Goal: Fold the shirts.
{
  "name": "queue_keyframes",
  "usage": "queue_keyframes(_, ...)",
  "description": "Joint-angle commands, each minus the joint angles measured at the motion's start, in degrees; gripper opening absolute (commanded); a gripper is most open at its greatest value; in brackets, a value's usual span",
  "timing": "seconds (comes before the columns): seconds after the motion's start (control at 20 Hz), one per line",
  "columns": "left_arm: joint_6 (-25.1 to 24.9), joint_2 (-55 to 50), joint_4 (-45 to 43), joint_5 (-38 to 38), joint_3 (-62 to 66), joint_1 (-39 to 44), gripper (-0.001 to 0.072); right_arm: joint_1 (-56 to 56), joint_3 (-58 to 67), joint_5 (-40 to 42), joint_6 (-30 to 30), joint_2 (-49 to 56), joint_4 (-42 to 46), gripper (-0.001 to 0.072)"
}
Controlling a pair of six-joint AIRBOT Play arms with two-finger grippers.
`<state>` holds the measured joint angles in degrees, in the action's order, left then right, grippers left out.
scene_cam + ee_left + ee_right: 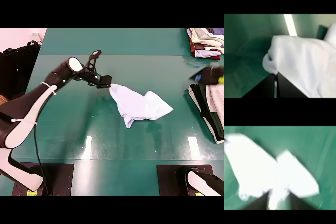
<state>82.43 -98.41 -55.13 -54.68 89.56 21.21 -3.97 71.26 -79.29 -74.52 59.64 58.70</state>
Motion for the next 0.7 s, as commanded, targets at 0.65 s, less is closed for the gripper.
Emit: queue_keyframes(0.65, -2.49, 3.19, -5.77, -8.00, 0.13, -1.14, 0.0023, 12.20, -19.34, 16.35, 4.11, 23.52, -15.65, 0.0409)
